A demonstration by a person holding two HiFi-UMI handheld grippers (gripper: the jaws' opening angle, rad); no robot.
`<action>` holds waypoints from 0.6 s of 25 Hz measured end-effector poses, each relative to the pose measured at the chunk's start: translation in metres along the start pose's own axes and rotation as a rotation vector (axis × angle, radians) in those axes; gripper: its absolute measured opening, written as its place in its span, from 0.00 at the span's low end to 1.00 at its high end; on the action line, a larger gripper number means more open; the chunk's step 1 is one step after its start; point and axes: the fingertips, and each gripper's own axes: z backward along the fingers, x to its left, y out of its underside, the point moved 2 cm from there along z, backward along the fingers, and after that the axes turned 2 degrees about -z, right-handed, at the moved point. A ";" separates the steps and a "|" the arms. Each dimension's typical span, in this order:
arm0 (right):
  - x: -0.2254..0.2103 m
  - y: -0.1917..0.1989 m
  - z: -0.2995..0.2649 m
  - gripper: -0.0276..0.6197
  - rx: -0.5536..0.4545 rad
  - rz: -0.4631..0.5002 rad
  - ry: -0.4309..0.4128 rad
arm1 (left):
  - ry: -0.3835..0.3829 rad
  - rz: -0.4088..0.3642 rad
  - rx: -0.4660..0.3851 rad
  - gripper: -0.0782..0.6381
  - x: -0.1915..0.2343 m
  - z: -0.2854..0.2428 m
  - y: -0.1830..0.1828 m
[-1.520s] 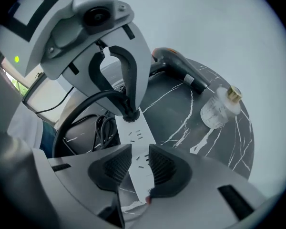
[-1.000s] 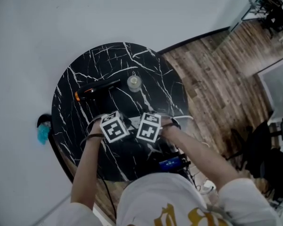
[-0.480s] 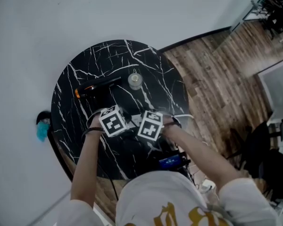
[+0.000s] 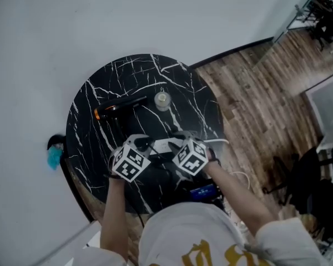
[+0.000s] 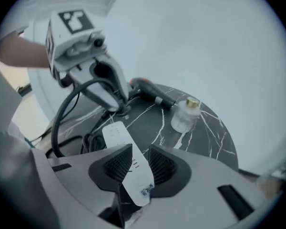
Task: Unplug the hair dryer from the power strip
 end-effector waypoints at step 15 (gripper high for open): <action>-0.007 -0.003 0.057 0.21 -0.278 -0.266 0.113 | -0.196 0.228 -0.155 0.18 -0.030 0.016 0.024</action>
